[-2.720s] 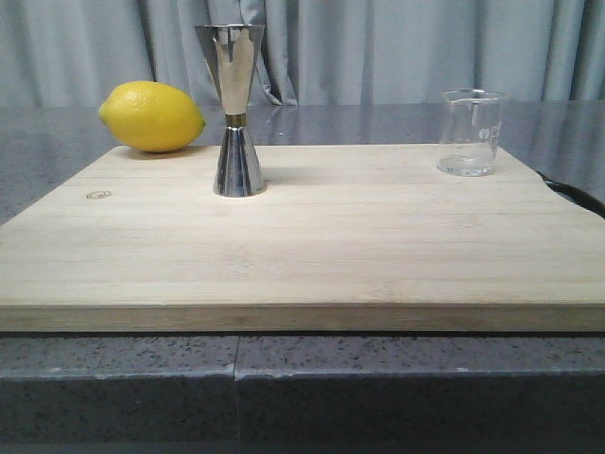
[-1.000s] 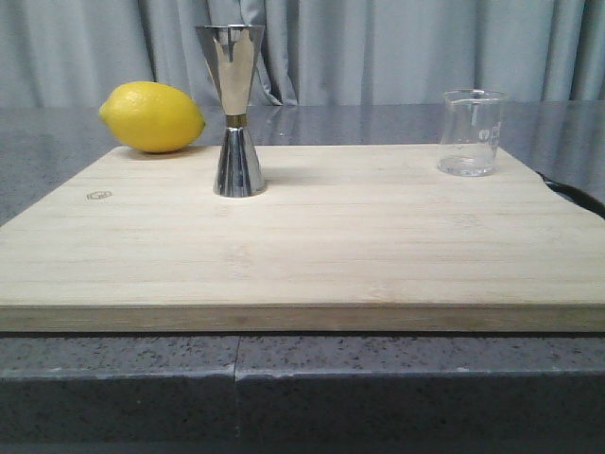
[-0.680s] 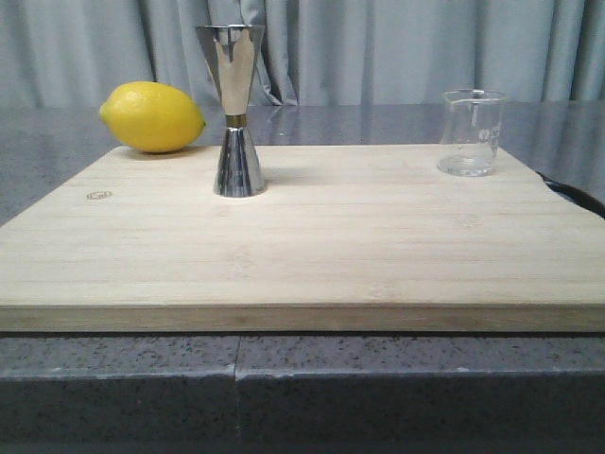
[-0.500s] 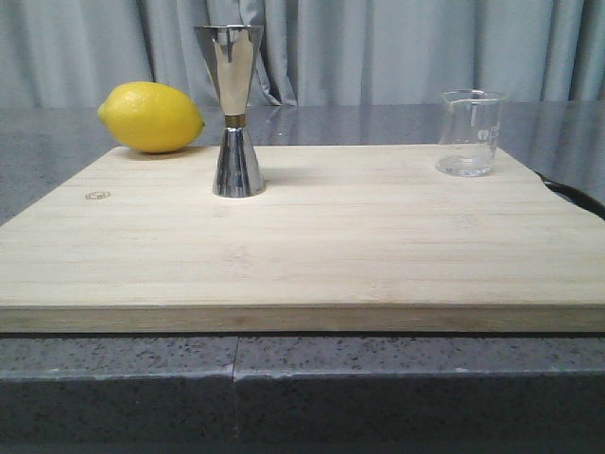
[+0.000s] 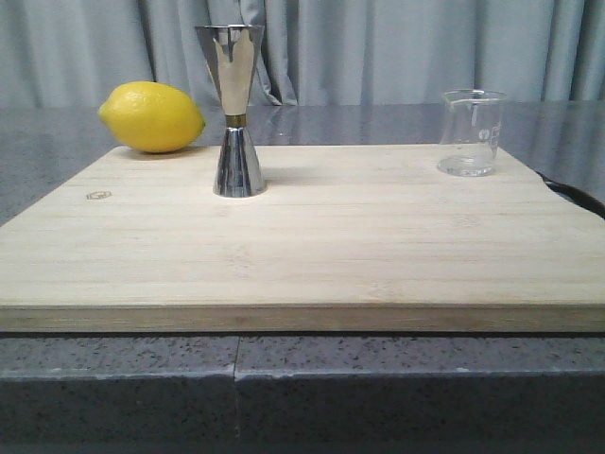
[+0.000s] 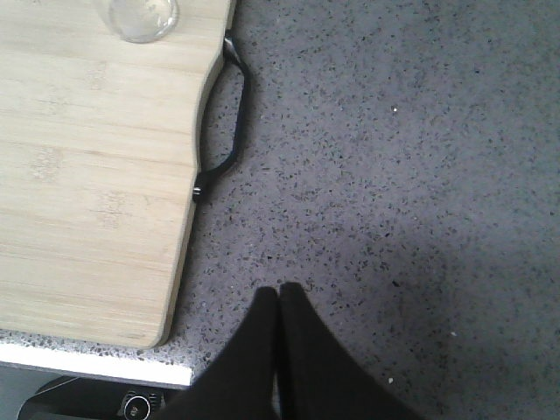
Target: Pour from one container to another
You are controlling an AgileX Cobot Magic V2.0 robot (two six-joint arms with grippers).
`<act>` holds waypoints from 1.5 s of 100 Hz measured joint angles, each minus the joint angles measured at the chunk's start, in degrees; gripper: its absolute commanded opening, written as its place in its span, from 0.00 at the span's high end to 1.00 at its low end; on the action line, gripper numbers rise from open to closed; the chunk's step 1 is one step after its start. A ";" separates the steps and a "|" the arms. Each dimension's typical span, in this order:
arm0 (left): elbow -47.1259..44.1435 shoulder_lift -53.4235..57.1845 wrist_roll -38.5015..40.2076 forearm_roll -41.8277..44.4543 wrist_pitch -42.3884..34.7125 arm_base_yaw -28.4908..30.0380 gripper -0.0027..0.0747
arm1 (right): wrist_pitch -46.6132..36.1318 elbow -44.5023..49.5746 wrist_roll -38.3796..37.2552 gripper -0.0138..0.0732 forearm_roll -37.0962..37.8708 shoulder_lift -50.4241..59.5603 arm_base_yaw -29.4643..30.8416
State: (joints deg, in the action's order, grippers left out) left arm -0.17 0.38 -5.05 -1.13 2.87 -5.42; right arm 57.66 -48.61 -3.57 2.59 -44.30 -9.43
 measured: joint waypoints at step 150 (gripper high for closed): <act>0.00 0.00 0.00 0.00 -0.25 0.00 0.99 | -45.24 45.18 0.09 0.91 4.16 42.68 11.42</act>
State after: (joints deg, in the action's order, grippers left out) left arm -0.17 0.38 -5.05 -1.13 2.62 -5.42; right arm 12.42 -3.43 -3.48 6.75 -1.62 1.99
